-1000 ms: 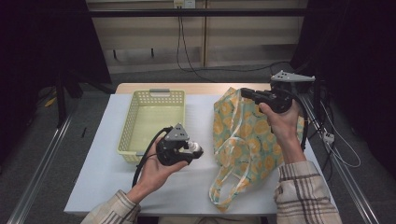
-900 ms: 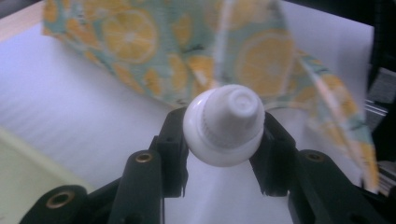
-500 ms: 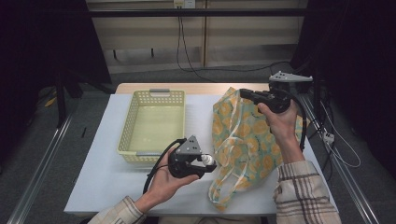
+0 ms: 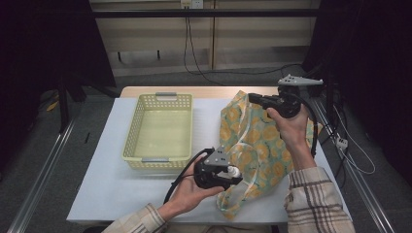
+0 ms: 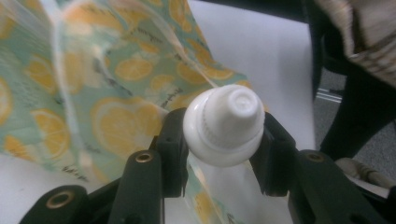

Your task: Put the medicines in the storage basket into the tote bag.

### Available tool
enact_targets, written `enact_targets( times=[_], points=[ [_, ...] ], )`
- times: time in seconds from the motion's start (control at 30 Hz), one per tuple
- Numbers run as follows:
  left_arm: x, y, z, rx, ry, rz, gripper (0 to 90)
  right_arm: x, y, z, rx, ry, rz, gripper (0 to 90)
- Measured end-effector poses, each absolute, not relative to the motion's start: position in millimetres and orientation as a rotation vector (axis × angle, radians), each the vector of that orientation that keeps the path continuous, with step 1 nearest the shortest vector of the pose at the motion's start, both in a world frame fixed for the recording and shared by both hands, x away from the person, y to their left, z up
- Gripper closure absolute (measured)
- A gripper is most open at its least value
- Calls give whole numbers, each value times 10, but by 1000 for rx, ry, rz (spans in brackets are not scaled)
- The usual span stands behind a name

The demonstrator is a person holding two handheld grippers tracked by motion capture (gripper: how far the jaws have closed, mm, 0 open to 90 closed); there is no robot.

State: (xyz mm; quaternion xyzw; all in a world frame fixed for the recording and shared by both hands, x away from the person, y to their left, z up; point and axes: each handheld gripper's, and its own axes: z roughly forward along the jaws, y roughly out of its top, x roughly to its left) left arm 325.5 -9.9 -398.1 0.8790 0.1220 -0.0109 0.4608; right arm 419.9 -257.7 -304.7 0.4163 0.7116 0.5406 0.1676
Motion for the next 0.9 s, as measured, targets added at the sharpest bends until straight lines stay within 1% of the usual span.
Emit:
enact_targets(
  times=[0.2,0.37,0.53,0.6,0.67,0.77,0.8,0.83,0.9],
  points=[
    [3390,-242,-4077,2180,315,-9,600,4203,-2570,-3056,1182,2032,1531,900],
    [3459,-331,-4172,2193,367,23,600,4189,-2570,-3066,1186,2030,1530,900],
    [3537,-394,-4237,2204,371,40,600,4182,-2584,-3093,1193,2034,1527,900],
    [3569,-417,-4244,2219,392,81,600,4180,-2584,-3101,1194,2036,1525,900],
    [3599,-444,-4252,2211,397,63,600,4180,-2588,-3106,1195,2038,1526,900],
    [3629,-484,-4244,2238,392,126,600,4176,-2592,-3109,1193,2038,1527,900],
    [3644,-502,-4256,2219,391,108,600,4175,-2593,-3111,1194,2037,1527,900],
    [3645,-513,-4246,2239,405,142,600,4175,-2594,-3114,1196,2037,1529,900],
    [3678,-521,-4255,2227,400,122,600,4171,-2594,-3120,1195,2040,1530,900]
  ],
)
